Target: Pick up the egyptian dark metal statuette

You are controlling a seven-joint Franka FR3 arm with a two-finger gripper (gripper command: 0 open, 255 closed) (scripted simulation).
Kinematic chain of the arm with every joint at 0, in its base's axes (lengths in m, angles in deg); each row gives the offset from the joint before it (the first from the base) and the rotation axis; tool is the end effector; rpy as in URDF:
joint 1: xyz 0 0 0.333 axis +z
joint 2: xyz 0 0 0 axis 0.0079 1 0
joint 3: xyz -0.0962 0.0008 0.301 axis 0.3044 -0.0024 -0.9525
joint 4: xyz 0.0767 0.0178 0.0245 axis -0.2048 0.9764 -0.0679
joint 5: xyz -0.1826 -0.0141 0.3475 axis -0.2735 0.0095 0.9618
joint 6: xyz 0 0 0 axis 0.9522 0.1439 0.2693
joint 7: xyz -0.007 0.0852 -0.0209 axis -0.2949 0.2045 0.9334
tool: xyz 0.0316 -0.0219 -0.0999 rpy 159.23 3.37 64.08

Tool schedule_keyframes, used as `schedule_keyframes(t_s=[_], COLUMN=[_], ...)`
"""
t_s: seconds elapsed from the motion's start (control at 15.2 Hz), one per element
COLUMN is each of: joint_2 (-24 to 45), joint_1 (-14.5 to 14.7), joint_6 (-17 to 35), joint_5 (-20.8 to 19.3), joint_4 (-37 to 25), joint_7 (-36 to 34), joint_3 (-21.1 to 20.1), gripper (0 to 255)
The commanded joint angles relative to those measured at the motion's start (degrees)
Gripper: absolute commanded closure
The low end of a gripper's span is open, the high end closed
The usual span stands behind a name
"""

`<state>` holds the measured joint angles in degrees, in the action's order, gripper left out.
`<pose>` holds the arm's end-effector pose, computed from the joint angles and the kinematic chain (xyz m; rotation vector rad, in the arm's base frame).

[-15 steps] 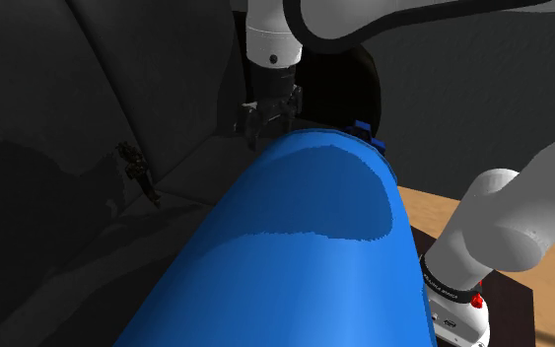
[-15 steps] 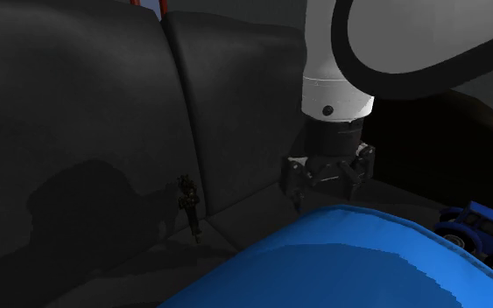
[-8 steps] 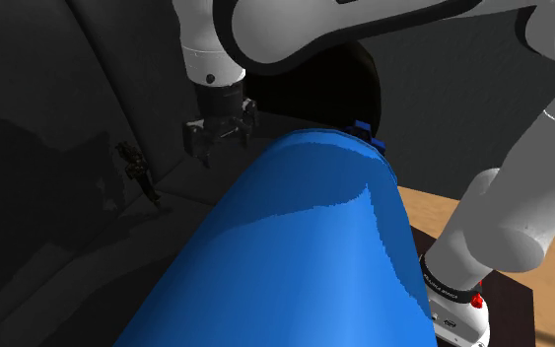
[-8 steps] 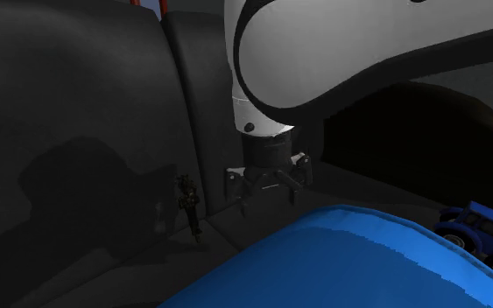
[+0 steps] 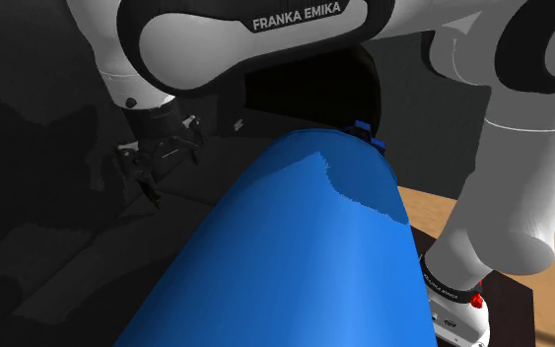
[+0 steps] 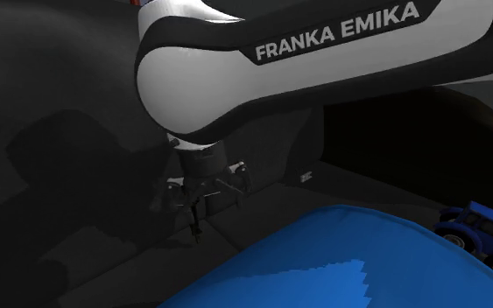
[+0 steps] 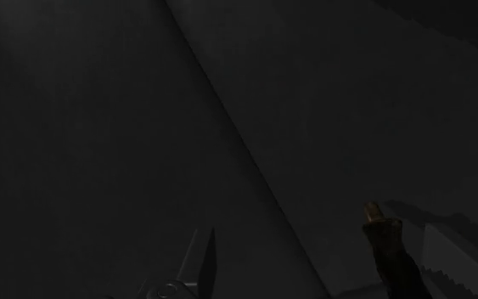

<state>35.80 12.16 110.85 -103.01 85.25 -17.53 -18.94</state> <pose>0.5100 0.3897 0.4975 3.0124 -0.0965 0.0886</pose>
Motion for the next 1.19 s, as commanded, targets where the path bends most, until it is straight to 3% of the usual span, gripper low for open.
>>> schedule_keyframes(t_s=[0.0,0.13,0.73,0.79,1.12], joint_2=[5.5,9.7,10.0,9.9,9.9], joint_1=[3.0,5.5,4.8,4.8,4.8], joint_6=[-2.2,-4.0,1.5,1.5,1.5], joint_5=[-2.8,-4.7,-5.1,-5.0,-5.0], joint_4=[-6.6,-12.0,-6.5,-6.4,-6.4], joint_7=[-1.8,-2.6,-3.7,-3.8,-3.7], joint_3=[0.1,0.6,0.9,0.9,0.9], gripper=[0,0,0,255,255])
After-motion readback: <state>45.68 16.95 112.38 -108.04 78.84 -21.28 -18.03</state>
